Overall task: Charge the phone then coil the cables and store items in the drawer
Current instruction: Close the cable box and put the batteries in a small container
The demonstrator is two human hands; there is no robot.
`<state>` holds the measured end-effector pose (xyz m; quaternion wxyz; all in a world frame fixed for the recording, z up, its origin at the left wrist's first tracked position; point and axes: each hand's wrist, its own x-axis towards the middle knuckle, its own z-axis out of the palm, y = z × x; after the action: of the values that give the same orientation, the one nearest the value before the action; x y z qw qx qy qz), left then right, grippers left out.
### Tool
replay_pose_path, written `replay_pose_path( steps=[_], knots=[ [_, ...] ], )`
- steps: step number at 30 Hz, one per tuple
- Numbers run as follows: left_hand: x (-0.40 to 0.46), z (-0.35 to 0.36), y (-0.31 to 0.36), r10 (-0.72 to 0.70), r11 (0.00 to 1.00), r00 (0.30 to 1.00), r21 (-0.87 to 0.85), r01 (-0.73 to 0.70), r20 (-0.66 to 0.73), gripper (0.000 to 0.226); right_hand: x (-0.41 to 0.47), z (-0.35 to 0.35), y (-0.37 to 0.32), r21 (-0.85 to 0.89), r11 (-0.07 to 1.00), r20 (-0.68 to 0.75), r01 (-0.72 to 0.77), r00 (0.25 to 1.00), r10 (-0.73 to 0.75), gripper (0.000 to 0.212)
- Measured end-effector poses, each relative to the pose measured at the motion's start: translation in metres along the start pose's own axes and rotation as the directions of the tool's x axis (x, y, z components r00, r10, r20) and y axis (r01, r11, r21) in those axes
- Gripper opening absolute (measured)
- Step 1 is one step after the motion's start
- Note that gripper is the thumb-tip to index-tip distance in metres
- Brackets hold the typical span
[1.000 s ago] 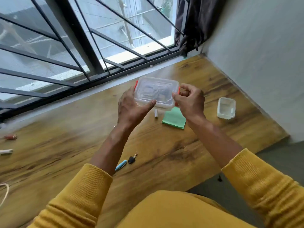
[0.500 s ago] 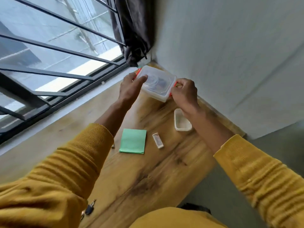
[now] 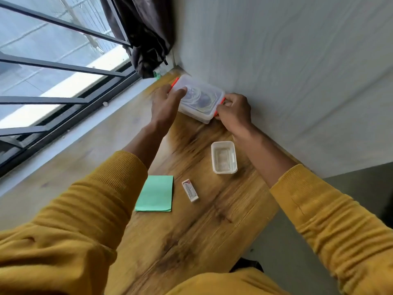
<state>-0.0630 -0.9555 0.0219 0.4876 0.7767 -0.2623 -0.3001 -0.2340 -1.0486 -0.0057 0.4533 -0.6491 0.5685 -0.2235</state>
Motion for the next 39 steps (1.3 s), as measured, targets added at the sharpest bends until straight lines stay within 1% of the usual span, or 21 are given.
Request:
replay_pose_path(
  steps=[2,4,5,7,9,11,13,18,23,28,31,34,37,39],
  knots=[
    [-0.008,0.0,0.003,-0.038,0.999,0.999,0.038,0.039,-0.014,0.075,-0.006,-0.004,-0.002,0.012,1.0,-0.01,-0.02,1.0,0.02,0.036],
    [-0.031,0.003,0.011,-0.05,0.994,0.994,0.095,0.059,-0.095,0.072,-0.028,-0.016,-0.015,0.013,0.999,-0.006,-0.05,0.999,0.05,0.025],
    [-0.044,0.005,0.012,-0.036,0.992,0.987,0.113,0.054,-0.157,0.069,-0.036,-0.022,-0.017,0.008,0.999,0.001,-0.054,0.999,0.054,0.027],
    [-0.072,0.011,0.009,-0.023,0.992,0.974,0.116,0.05,-0.225,0.057,-0.048,-0.031,-0.013,-0.027,0.999,-0.005,-0.037,0.999,0.037,0.048],
    [-0.098,0.017,0.002,-0.033,0.991,0.983,0.125,0.056,-0.182,0.043,-0.061,-0.04,-0.007,-0.074,0.997,-0.007,0.001,1.0,-0.001,0.05],
    [-0.121,0.024,-0.009,-0.065,0.987,0.994,0.139,0.077,-0.089,0.029,-0.076,-0.048,0.0,-0.114,0.993,0.019,0.017,1.0,-0.015,0.045],
    [-0.14,0.03,-0.018,-0.095,0.983,0.995,0.154,0.098,-0.03,0.022,-0.092,-0.055,0.01,-0.173,0.985,0.055,0.014,0.998,-0.004,0.04],
    [-0.163,0.042,-0.028,-0.123,0.97,0.992,0.213,0.119,0.004,0.019,-0.12,-0.059,0.03,-0.292,0.956,0.137,-0.008,0.989,0.05,0.04],
    [-0.173,0.049,-0.03,-0.124,0.963,0.992,0.242,0.114,0.027,0.022,-0.135,-0.06,0.029,-0.283,0.959,0.13,0.007,0.991,0.032,0.043],
    [-0.189,0.031,-0.023,-0.093,0.985,0.994,0.142,0.1,-0.057,0.02,-0.148,-0.058,0.022,-0.255,0.96,0.133,0.116,0.988,-0.083,0.04],
    [-0.205,0.008,-0.027,-0.11,0.992,0.988,0.046,0.116,-0.112,0.011,-0.162,-0.048,0.014,-0.238,0.946,0.174,0.22,0.968,-0.181,0.032],
    [-0.226,-0.022,-0.038,-0.15,0.988,0.975,-0.067,0.14,-0.164,0.006,-0.178,-0.029,0.002,-0.215,0.923,0.227,0.319,0.936,-0.271,0.031],
    [-0.249,-0.053,-0.054,-0.21,0.971,0.95,-0.16,0.176,-0.23,0.013,-0.196,-0.003,-0.01,-0.2,0.893,0.282,0.402,0.897,-0.341,0.027],
    [-0.266,-0.074,-0.068,-0.242,0.961,0.931,-0.203,0.19,-0.272,0.017,-0.21,0.018,-0.016,-0.176,0.88,0.351,0.441,0.863,-0.362,0.027]
  ],
)
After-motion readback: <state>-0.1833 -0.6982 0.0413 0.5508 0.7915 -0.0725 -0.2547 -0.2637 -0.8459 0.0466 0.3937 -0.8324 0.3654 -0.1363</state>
